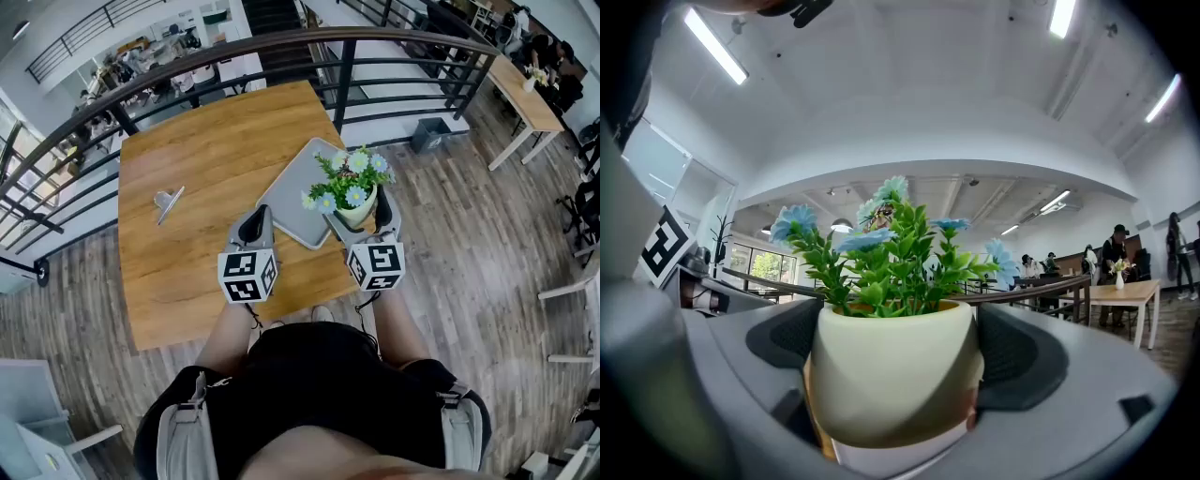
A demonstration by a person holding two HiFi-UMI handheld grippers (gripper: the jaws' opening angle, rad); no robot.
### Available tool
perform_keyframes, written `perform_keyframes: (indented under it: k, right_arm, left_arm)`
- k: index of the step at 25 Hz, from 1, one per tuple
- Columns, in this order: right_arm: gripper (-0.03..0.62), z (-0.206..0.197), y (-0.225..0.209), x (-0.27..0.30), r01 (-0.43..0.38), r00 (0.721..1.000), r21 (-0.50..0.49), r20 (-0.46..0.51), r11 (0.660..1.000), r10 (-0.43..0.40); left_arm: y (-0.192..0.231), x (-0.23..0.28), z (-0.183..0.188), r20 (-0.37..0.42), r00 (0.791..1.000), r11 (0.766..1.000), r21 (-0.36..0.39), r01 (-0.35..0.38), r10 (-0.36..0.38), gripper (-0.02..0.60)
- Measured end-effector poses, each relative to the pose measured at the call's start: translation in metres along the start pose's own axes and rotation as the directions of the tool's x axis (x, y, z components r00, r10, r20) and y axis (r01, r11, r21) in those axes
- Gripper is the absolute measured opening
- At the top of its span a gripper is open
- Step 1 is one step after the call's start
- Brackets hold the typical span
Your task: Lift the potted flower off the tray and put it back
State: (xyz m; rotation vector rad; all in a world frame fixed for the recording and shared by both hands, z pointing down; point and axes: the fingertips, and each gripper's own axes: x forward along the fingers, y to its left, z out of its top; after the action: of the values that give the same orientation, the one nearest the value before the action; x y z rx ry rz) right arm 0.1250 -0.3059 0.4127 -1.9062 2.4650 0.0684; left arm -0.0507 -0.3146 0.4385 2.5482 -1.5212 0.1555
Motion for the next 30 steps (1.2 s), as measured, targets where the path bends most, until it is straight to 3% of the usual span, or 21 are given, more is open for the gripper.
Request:
perform_keyframes:
  k: [9,16,30]
  right_arm:
    - [0.535,0.003,0.005,0.014,-0.037,0.999,0.03,0.031,0.999,0.036]
    - [0.532,-0.014,0.015,0.04,-0.094,0.995,0.047,0.02,0.994,0.093]
    - [0.528,-0.068,0.037,0.103,-0.222,0.973,0.09,-0.038,0.971,0.226]
  left_arm:
    - [0.012,-0.006,-0.001,-0.01,0.999,0.999,0.003,-0.034,0.034,0.012]
    - [0.033,-0.015,-0.008,-0.016,0.994,0.995,-0.001,-0.104,0.104,0.012]
    - [0.073,-0.037,-0.012,-0.032,0.962,0.962,-0.005,-0.272,0.271,0.012]
